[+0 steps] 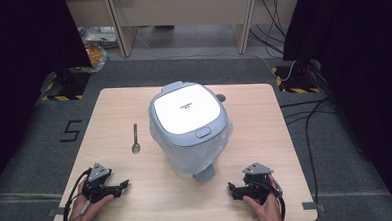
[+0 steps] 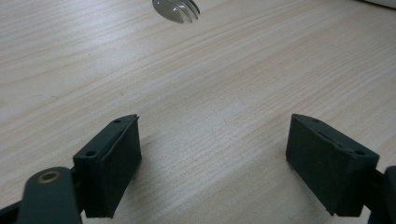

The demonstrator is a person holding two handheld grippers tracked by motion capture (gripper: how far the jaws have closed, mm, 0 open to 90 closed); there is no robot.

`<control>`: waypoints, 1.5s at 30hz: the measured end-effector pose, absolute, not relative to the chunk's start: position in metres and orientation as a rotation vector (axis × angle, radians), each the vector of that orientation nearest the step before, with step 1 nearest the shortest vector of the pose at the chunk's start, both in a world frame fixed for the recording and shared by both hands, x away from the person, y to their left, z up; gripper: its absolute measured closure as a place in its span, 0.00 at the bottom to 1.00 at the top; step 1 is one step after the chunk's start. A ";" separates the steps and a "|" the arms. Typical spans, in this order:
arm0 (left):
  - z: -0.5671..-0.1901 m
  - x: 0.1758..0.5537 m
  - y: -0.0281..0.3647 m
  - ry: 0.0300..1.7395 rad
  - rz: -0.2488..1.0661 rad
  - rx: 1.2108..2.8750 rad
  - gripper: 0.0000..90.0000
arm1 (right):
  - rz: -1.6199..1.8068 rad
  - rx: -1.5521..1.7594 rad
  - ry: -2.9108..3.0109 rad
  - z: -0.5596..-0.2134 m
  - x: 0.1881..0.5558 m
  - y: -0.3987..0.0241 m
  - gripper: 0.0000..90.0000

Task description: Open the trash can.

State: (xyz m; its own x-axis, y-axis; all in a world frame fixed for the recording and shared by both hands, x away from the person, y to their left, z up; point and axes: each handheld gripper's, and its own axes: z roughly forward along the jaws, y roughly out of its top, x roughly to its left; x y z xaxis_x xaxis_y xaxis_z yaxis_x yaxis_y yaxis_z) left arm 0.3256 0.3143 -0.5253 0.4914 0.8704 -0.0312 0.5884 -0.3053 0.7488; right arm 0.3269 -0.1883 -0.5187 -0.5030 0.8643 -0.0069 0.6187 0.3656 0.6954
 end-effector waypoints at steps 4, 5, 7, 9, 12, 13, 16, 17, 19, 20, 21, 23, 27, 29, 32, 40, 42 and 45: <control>-0.525 0.326 0.314 1.198 0.501 2.019 0.19 | 0.909 1.310 2.240 -0.519 0.325 -0.188 0.02; -0.525 0.326 0.314 1.198 0.502 2.019 0.19 | 0.914 1.299 2.247 -0.519 0.326 -0.188 0.02; -0.525 0.326 0.314 1.198 0.501 2.019 0.19 | 0.924 1.288 2.258 -0.518 0.326 -0.190 0.04; -0.525 0.326 0.314 1.198 0.501 2.019 0.19 | 0.944 1.284 2.248 -0.518 0.325 -0.192 0.13; -0.525 0.326 0.314 1.198 0.501 2.019 0.19 | 0.998 1.270 2.246 -0.517 0.325 -0.194 0.21; -0.525 0.326 0.314 1.198 0.501 2.019 0.19 | 0.998 1.270 2.246 -0.517 0.325 -0.194 0.21; -0.525 0.326 0.314 1.199 0.501 2.018 0.19 | 1.042 1.208 2.234 -0.514 0.322 -0.192 0.30; -0.525 0.326 0.314 1.199 0.501 2.018 0.19 | 1.055 1.202 2.227 -0.513 0.321 -0.191 0.34; -0.525 0.326 0.314 1.198 0.501 2.020 0.19 | 1.088 1.158 2.217 -0.510 0.319 -0.189 0.39; -0.525 0.326 0.314 1.198 0.501 2.020 0.19 | 1.088 1.158 2.217 -0.510 0.319 -0.189 0.39; -0.525 0.326 0.314 1.198 0.501 2.019 0.19 | 1.099 1.151 2.211 -0.508 0.318 -0.187 0.40; -0.525 0.326 0.314 1.199 0.501 2.018 0.19 | 1.123 1.119 2.217 -0.505 0.316 -0.183 0.51; -0.525 0.326 0.314 1.198 0.501 2.018 0.19 | 1.147 1.083 2.212 -0.502 0.314 -0.179 0.58; -0.525 0.326 0.314 1.199 0.501 2.018 0.19 | 1.156 1.073 2.211 -0.501 0.314 -0.177 0.59; -0.525 0.326 0.314 1.198 0.502 2.019 0.19 | 1.195 1.040 2.207 -0.497 0.312 -0.172 0.66; -0.525 0.326 0.314 1.197 0.501 2.021 0.19 | 1.281 0.960 2.205 -0.493 0.310 -0.155 0.73; -0.525 0.326 0.314 1.197 0.501 2.020 0.19 | 1.300 0.930 2.229 -0.493 0.312 -0.146 0.76; -0.525 0.326 0.314 1.198 0.502 2.019 0.19 | 1.297 0.920 2.245 -0.494 0.314 -0.140 0.77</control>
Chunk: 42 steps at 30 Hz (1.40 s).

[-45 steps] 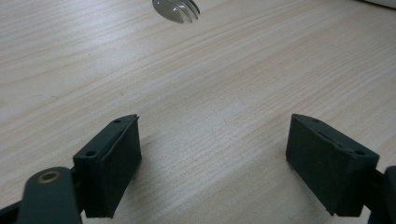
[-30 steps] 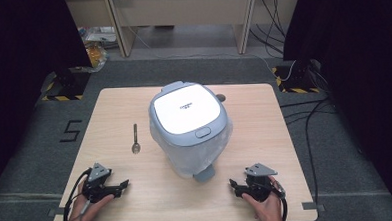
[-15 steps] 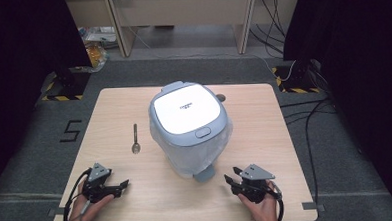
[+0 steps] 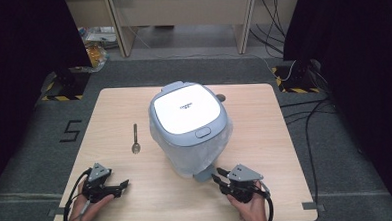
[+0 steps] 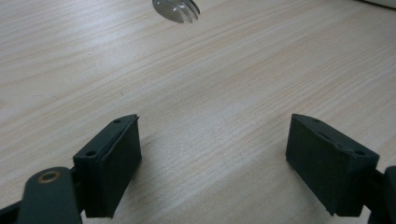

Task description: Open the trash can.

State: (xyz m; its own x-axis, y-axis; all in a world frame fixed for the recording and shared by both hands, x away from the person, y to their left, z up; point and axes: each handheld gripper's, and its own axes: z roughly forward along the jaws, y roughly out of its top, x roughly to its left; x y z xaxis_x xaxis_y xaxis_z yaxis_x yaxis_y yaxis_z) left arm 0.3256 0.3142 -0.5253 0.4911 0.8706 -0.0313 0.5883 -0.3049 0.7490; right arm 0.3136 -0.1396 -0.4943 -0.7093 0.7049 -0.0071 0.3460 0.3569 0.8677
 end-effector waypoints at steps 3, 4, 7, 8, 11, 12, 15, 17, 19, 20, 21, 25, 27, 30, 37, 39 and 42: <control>-0.525 0.326 0.314 1.198 0.502 2.019 0.19 | 1.288 0.904 2.262 -0.497 0.318 -0.133 0.80; -0.525 0.326 0.314 1.198 0.502 2.019 0.19 | 1.295 0.898 2.264 -0.497 0.318 -0.131 0.81; -0.525 0.326 0.314 1.197 0.501 2.020 0.19 | 1.306 0.889 2.265 -0.498 0.320 -0.127 0.81; -0.525 0.326 0.314 1.198 0.501 2.019 0.19 | 1.296 0.892 2.269 -0.500 0.323 -0.124 0.82; -0.525 0.326 0.314 1.197 0.501 2.020 0.19 | 1.267 0.883 2.287 -0.503 0.327 -0.120 0.83; -0.525 0.326 0.314 1.197 0.501 2.020 0.19 | 1.267 0.883 2.287 -0.503 0.327 -0.120 0.83; -0.525 0.326 0.314 1.197 0.501 2.021 0.19 | 1.252 0.883 2.299 -0.504 0.328 -0.118 0.84; -0.525 0.326 0.314 1.197 0.501 2.020 0.19 | 1.248 0.884 2.299 -0.505 0.328 -0.118 0.84; -0.525 0.326 0.314 1.198 0.502 2.020 0.19 | 1.214 0.864 2.298 -0.505 0.326 -0.114 0.84; -0.525 0.326 0.314 1.198 0.502 2.020 0.19 | 1.214 0.864 2.298 -0.505 0.326 -0.114 0.84; -0.525 0.326 0.314 1.197 0.502 2.020 0.19 | 1.219 0.868 2.299 -0.505 0.326 -0.114 0.85; -0.525 0.326 0.314 1.197 0.502 2.020 0.19 | 1.206 0.864 2.306 -0.506 0.326 -0.113 0.86; -0.525 0.326 0.314 1.197 0.502 2.021 0.19 | 1.201 0.854 2.307 -0.506 0.326 -0.113 0.86; -0.525 0.326 0.314 1.197 0.503 2.021 0.19 | 1.207 0.866 2.314 -0.506 0.326 -0.113 0.86; -0.525 0.326 0.314 1.197 0.503 2.021 0.19 | 1.192 0.861 2.316 -0.507 0.326 -0.112 0.86; -0.525 0.326 0.314 1.197 0.503 2.021 0.19 | 1.189 0.855 2.316 -0.507 0.326 -0.112 0.86; -0.525 0.326 0.314 1.197 0.503 2.020 0.19 | 1.189 0.860 2.320 -0.507 0.326 -0.112 0.86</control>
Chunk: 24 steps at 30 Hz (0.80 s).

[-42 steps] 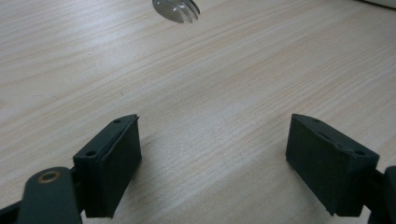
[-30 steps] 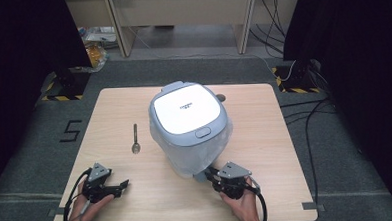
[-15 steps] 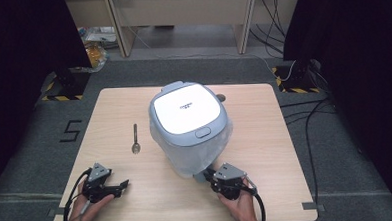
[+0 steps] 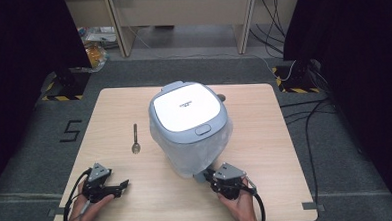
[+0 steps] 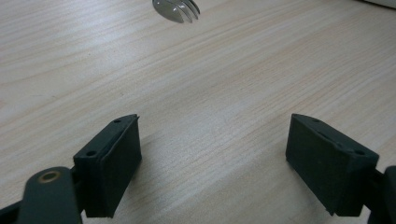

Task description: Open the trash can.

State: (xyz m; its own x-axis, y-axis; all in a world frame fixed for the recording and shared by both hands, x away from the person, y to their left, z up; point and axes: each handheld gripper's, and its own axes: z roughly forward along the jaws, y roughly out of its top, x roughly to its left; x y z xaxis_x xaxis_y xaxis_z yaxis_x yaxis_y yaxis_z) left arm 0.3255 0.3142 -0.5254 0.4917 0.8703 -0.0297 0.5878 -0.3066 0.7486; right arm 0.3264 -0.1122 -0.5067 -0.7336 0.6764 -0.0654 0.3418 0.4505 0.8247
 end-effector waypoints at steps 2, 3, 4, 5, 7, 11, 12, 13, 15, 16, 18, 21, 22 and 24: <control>-0.525 0.326 0.314 1.197 0.503 2.020 0.19 | 1.181 0.860 2.324 -0.507 0.326 -0.112 0.86; -0.525 0.326 0.314 1.197 0.503 2.020 0.19 | 1.181 0.861 2.325 -0.507 0.326 -0.112 0.86; -0.525 0.326 0.314 1.197 0.503 2.021 0.19 | 1.182 0.861 2.324 -0.507 0.326 -0.112 0.86; -0.525 0.326 0.314 1.197 0.503 2.021 0.19 | 1.182 0.861 2.324 -0.507 0.326 -0.112 0.86; -0.525 0.326 0.314 1.197 0.503 2.020 0.19 | 1.181 0.860 2.326 -0.507 0.327 -0.112 0.87; -0.525 0.326 0.314 1.197 0.503 2.020 0.19 | 1.180 0.865 2.329 -0.508 0.327 -0.112 0.87; -0.525 0.326 0.314 1.197 0.503 2.020 0.19 | 1.173 0.859 2.332 -0.508 0.327 -0.111 0.87; -0.525 0.326 0.314 1.197 0.503 2.020 0.19 | 1.173 0.859 2.332 -0.508 0.327 -0.111 0.87; -0.525 0.326 0.314 1.197 0.503 2.020 0.19 | 1.173 0.867 2.341 -0.509 0.328 -0.111 0.87; -0.525 0.326 0.314 1.197 0.503 2.020 0.19 | 1.173 0.867 2.341 -0.509 0.328 -0.111 0.87; -0.525 0.326 0.314 1.197 0.503 2.020 0.19 | 1.158 0.866 2.343 -0.510 0.328 -0.110 0.87; -0.525 0.326 0.314 1.198 0.502 2.020 0.19 | 1.140 0.867 2.361 -0.513 0.329 -0.110 0.87; -0.525 0.326 0.314 1.198 0.501 2.020 0.19 | 1.140 0.867 2.361 -0.513 0.329 -0.110 0.87; -0.525 0.326 0.314 1.198 0.501 2.019 0.19 | 1.147 0.871 2.361 -0.514 0.330 -0.110 0.87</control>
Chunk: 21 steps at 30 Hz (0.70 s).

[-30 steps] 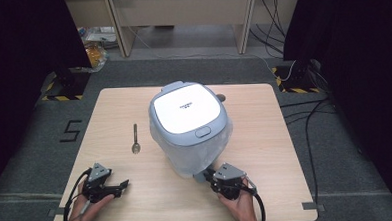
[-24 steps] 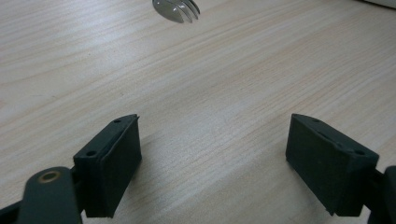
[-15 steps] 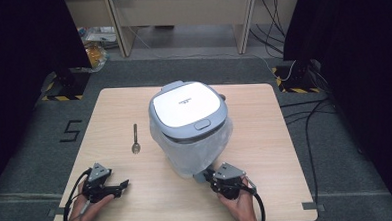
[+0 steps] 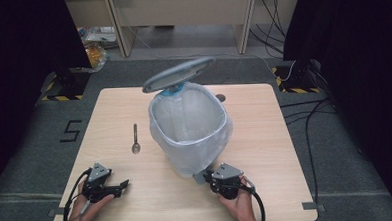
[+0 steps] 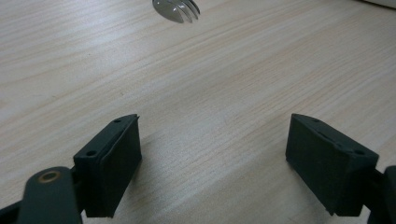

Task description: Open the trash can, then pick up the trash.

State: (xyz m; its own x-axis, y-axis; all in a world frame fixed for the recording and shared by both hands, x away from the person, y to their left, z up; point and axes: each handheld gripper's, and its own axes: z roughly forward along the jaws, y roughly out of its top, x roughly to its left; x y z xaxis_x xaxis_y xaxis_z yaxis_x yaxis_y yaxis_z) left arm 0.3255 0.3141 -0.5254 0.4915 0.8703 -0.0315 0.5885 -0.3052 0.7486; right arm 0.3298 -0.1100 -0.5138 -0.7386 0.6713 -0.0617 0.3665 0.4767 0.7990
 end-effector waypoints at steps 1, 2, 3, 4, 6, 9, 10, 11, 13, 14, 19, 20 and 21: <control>-0.525 0.326 0.314 1.198 0.502 2.019 0.19 | 1.148 0.873 2.359 -0.514 0.330 -0.110 0.87; -0.525 0.326 0.314 1.198 0.502 2.019 0.19 | 1.148 0.873 2.359 -0.514 0.330 -0.110 0.87; -0.525 0.326 0.314 1.198 0.502 2.019 0.19 | 1.149 0.876 2.359 -0.514 0.330 -0.110 0.87; -0.525 0.325 0.314 1.198 0.502 2.019 0.19 | 1.149 0.874 2.361 -0.514 0.330 -0.110 0.87; -0.525 0.325 0.314 1.197 0.502 2.019 0.19 | 1.150 0.875 2.362 -0.514 0.330 -0.110 0.87; -0.525 0.325 0.314 1.197 0.502 2.018 0.19 | 1.145 0.871 2.361 -0.514 0.330 -0.110 0.87; -0.525 0.325 0.314 1.197 0.502 2.019 0.19 | 1.144 0.869 2.360 -0.514 0.330 -0.110 0.87; -0.525 0.325 0.314 1.197 0.502 2.019 0.19 | 1.144 0.869 2.360 -0.514 0.330 -0.110 0.87; -0.525 0.325 0.314 1.196 0.502 2.018 0.19 | 1.143 0.869 2.360 -0.514 0.330 -0.110 0.87; -0.525 0.325 0.314 1.196 0.502 2.018 0.19 | 1.143 0.869 2.360 -0.514 0.330 -0.110 0.87; -0.526 0.325 0.314 1.194 0.501 2.016 0.20 | 1.144 0.865 2.360 -0.514 0.330 -0.110 0.87; -0.526 0.325 0.314 1.194 0.500 2.016 0.20 | 1.143 0.864 2.361 -0.514 0.330 -0.110 0.87; -0.526 0.325 0.314 1.194 0.500 2.016 0.20 | 1.143 0.864 2.361 -0.514 0.330 -0.110 0.87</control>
